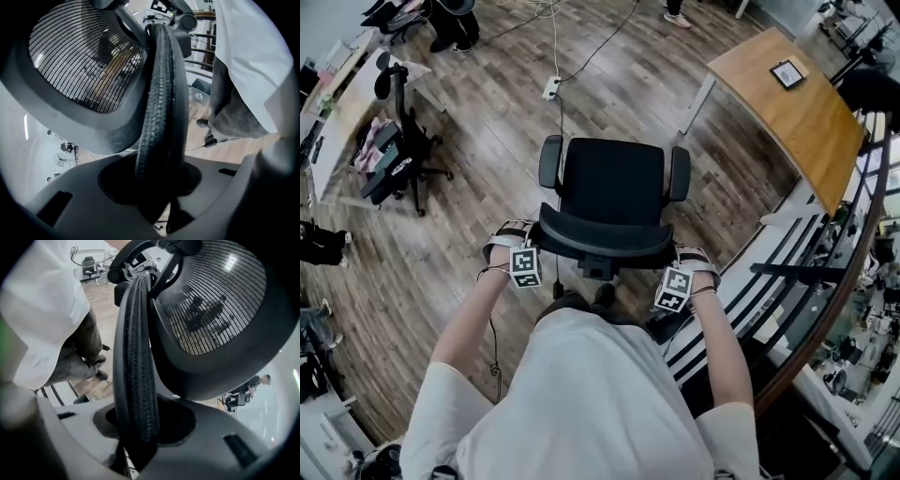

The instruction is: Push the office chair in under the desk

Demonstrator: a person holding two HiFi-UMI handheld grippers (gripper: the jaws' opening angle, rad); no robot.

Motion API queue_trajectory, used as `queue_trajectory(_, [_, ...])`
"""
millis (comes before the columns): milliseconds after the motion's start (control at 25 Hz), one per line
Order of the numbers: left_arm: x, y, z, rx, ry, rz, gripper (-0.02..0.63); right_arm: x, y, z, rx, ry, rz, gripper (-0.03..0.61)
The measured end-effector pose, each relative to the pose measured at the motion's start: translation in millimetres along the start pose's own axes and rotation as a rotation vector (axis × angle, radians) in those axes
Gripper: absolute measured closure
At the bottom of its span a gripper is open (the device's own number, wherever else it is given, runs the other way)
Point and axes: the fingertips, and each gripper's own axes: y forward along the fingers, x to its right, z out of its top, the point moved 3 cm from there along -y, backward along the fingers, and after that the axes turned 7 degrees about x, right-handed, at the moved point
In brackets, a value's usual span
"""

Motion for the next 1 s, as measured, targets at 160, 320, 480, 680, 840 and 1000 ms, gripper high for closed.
queue_trajectory(160, [-17,10,2,0.003,0.004,-0.004,0.494,17,5,-5,-0.006,0.016,-0.003,0.446])
queue_trajectory(320, [-37,21,-4,0.008,0.015,0.002,0.492,34,13,-3,-0.008,0.033,-0.016,0.446])
queue_trajectory(480, [-56,33,-1,0.019,0.027,-0.003,0.492,49,22,-11,-0.015,0.058,-0.017,0.446])
queue_trajectory(680, [-80,47,2,0.035,0.046,-0.017,0.492,69,25,-17,-0.025,0.083,-0.011,0.446])
queue_trajectory(840, [-108,60,3,0.043,0.070,-0.024,0.492,88,30,-20,-0.038,0.119,-0.017,0.446])
queue_trajectory(1000, [-131,72,3,0.061,0.094,-0.033,0.492,105,36,-24,-0.059,0.140,-0.024,0.448])
